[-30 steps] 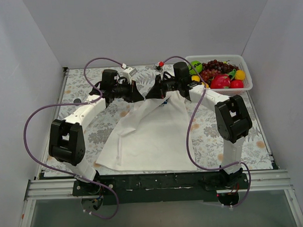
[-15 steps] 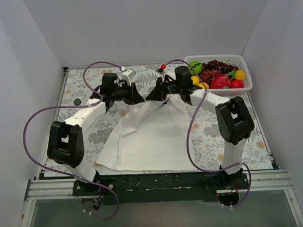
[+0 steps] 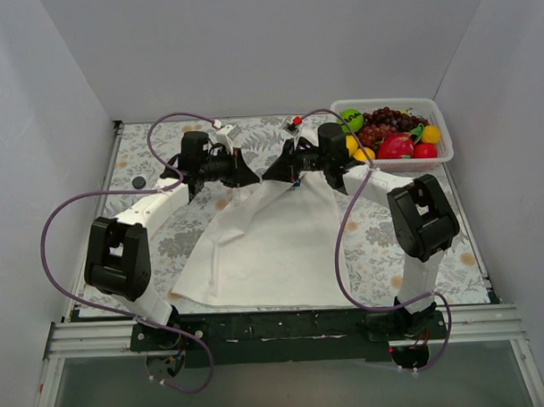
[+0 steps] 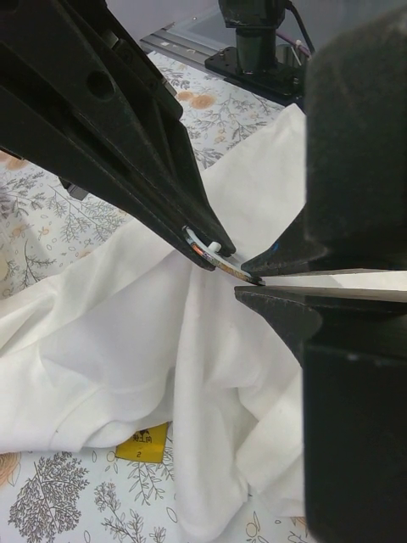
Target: Pin the brooch onto the clothing
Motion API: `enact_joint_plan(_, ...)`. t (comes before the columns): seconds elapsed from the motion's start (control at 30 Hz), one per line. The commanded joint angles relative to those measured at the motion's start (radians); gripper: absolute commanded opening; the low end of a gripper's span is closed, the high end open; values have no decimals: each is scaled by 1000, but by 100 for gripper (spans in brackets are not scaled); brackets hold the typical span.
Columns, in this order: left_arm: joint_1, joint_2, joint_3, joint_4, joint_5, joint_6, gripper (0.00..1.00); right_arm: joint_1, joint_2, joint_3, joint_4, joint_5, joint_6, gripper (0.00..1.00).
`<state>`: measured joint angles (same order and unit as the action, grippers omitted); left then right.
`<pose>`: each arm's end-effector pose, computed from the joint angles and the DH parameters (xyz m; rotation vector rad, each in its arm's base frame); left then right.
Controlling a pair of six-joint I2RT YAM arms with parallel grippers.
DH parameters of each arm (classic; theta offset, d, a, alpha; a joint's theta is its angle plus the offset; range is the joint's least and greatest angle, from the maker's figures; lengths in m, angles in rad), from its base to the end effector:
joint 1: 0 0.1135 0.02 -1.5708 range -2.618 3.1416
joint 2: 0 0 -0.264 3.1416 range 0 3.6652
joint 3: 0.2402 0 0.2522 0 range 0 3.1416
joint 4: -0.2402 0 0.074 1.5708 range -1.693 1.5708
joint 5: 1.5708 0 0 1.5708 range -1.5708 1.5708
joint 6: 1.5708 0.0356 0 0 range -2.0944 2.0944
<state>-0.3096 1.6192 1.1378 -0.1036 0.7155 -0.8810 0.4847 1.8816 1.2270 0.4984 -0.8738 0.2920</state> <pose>0.3375 -0.1325 0.2612 -0.2063 2.3513 -1.4133 0.3653 0.2232 0.2482 -0.8508 1.6496 1.3031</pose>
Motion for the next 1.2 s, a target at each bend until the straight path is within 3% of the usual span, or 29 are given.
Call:
enact_joint_plan(0.0,17,-74,-10,4,-5,-22,0,-20,-45,-17,89,30,7,1)
enact_joint_plan(0.13,21,-73,-9,2,-19,-27,0,-21,-52,-26,111,15,12,7)
enact_joint_plan(0.37,26,-61,22,-18,-59,-26,0,-26,-85,-38,141,6,26,46)
enact_joint_plan(0.57,29,-51,42,-27,-82,-22,0,-31,-119,2,34,24,-7,68)
enact_joint_plan(0.8,36,-12,91,-50,-165,-36,0,-31,-156,19,-53,52,-48,76)
enact_joint_plan(1.17,107,134,250,-97,-332,-107,0,-31,-216,3,-279,176,-139,80)
